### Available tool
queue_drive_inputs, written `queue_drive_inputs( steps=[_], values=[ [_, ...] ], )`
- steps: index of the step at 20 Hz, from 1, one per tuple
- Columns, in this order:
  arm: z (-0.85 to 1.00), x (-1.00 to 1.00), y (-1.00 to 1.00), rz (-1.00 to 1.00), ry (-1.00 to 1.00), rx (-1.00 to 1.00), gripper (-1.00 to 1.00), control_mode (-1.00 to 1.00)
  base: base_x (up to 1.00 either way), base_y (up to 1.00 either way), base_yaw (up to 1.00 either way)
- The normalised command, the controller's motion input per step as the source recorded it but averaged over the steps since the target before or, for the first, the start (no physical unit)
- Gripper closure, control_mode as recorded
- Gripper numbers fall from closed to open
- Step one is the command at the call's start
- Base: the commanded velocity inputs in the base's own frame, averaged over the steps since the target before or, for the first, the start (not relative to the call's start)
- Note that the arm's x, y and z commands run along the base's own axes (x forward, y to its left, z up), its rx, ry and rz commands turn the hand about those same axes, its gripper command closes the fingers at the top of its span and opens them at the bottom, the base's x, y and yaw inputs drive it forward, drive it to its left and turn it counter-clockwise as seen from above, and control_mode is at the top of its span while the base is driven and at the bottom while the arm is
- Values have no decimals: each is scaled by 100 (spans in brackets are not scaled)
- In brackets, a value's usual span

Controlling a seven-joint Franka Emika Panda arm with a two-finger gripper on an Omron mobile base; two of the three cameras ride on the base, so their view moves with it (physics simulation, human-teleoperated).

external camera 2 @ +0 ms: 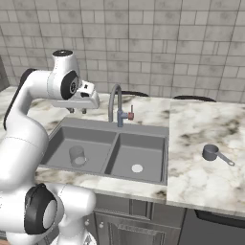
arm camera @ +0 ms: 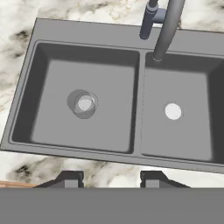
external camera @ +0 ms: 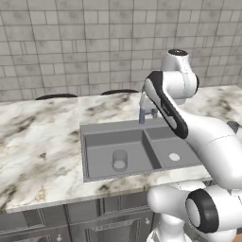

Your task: Move any existing items from the left basin to the right basin for drying. Then move the measuring cup from the counter to the left basin of the sink for washing.

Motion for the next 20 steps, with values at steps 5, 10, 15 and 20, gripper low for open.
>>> queue_drive_inputs(
  steps=[5,10,15,20],
  values=[
    [0,0,8,0,0,0,-100,-100,0,0,0],
    [-2,0,8,0,3,0,-100,-100,0,0,0],
    [-4,0,6,0,6,0,-100,-100,0,0,0],
    [-9,0,7,-1,6,0,-100,-100,0,0,0]
  ],
)
